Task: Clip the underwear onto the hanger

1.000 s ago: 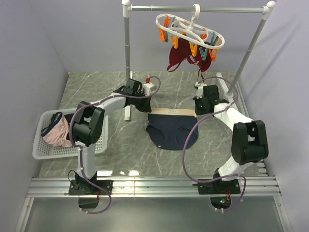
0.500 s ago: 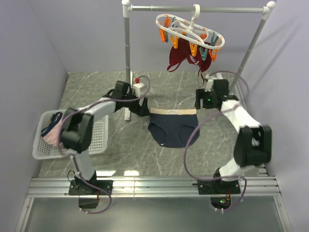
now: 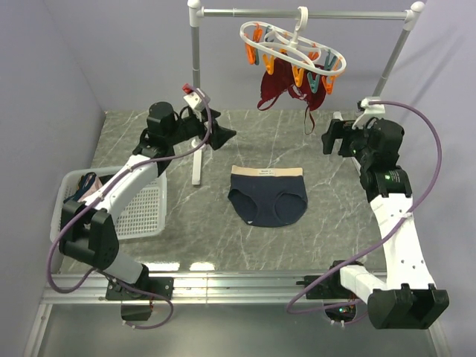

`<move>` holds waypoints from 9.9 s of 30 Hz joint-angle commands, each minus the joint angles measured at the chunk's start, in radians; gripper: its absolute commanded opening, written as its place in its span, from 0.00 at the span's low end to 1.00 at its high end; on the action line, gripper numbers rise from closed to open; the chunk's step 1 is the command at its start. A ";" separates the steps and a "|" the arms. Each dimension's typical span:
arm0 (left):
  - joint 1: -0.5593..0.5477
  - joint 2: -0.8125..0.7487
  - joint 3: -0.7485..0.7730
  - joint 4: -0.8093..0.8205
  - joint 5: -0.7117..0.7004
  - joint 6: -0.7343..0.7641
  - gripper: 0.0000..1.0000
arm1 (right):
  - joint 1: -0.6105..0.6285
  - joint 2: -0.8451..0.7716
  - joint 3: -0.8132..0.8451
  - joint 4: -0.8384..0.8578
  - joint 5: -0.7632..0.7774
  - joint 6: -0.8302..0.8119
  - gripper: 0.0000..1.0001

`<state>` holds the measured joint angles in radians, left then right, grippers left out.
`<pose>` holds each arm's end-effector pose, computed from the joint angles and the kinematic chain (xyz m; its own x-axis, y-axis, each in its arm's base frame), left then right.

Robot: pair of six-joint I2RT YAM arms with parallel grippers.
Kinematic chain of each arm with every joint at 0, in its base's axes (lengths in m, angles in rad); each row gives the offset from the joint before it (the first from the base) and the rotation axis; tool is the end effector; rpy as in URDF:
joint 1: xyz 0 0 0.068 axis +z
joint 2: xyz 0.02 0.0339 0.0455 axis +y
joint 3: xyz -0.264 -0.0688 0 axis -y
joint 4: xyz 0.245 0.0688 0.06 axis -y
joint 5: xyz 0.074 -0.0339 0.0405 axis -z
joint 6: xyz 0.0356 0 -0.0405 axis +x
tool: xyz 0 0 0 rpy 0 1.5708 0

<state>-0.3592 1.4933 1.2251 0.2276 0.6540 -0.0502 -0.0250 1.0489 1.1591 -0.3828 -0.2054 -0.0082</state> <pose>0.3237 -0.1447 0.3655 -0.0805 -0.0123 -0.9967 0.8451 0.5294 -0.0748 0.2302 0.0015 0.3996 -0.2677 -0.0013 -0.9635 -0.1741 0.9836 0.0470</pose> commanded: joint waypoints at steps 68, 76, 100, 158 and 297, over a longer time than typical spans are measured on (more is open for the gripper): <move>-0.527 1.160 1.225 0.940 -0.646 -0.261 0.64 | -0.208 0.120 0.335 0.173 -0.312 0.235 0.89; -0.527 1.170 1.252 0.952 -0.651 -0.275 0.53 | -0.210 0.114 0.349 0.147 -0.305 0.228 0.89; -0.514 1.165 1.258 0.972 -0.676 -0.270 0.20 | -0.210 0.152 0.370 0.159 -0.324 0.286 0.89; -0.560 1.076 1.113 1.007 -0.662 0.237 0.01 | 0.131 0.212 0.416 0.141 0.222 0.280 0.72; -0.477 0.794 0.637 1.178 -0.634 0.130 0.17 | 0.164 0.200 0.363 0.214 -0.083 0.363 0.52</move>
<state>-0.8246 2.2742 1.8137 1.3083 0.0029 0.0490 0.0994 1.2530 1.5284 -0.2672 -0.3744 0.3473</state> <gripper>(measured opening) 0.232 0.514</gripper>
